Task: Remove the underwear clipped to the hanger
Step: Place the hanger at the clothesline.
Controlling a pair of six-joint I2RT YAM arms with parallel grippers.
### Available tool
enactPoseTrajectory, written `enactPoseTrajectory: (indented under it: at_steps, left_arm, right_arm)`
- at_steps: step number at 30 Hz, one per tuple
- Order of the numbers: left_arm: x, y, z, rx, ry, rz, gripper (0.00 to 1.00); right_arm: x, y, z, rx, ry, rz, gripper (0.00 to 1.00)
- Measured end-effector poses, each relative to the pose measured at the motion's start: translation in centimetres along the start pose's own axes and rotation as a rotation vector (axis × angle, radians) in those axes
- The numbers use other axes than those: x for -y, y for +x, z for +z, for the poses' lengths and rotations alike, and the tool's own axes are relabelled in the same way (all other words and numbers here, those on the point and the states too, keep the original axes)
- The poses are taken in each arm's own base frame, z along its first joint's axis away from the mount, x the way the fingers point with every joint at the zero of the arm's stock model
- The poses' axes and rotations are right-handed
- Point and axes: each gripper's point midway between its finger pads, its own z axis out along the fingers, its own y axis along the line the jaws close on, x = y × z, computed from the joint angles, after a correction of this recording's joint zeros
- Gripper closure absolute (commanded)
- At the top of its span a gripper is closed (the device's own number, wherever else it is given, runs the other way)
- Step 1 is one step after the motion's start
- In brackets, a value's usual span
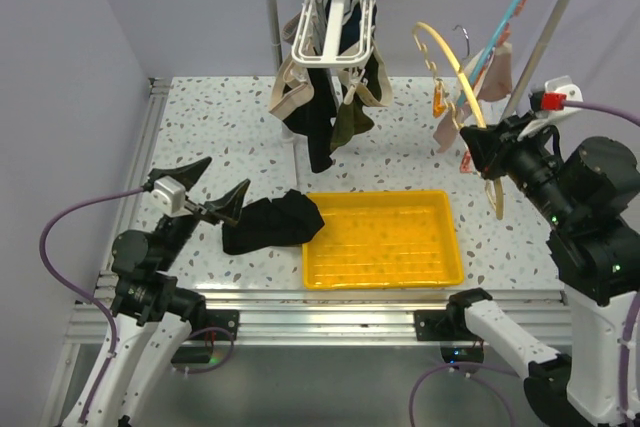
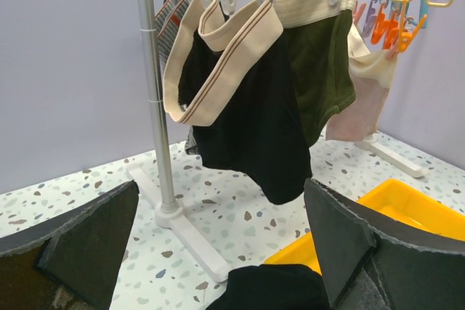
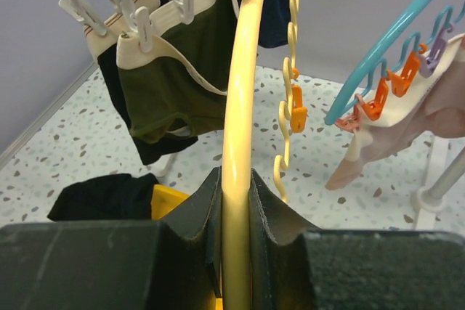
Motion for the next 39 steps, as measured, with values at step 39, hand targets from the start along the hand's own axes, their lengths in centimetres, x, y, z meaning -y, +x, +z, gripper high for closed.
enactPoseTrajectory:
  at_steps: [39]
  left_arm:
    - [-0.8, -1.1, -2.2, 0.038, -0.085, -0.004, 0.0]
  right_arm:
    - [2.0, -5.1, 20.1, -0.057, 0.049, 0.44, 1.0]
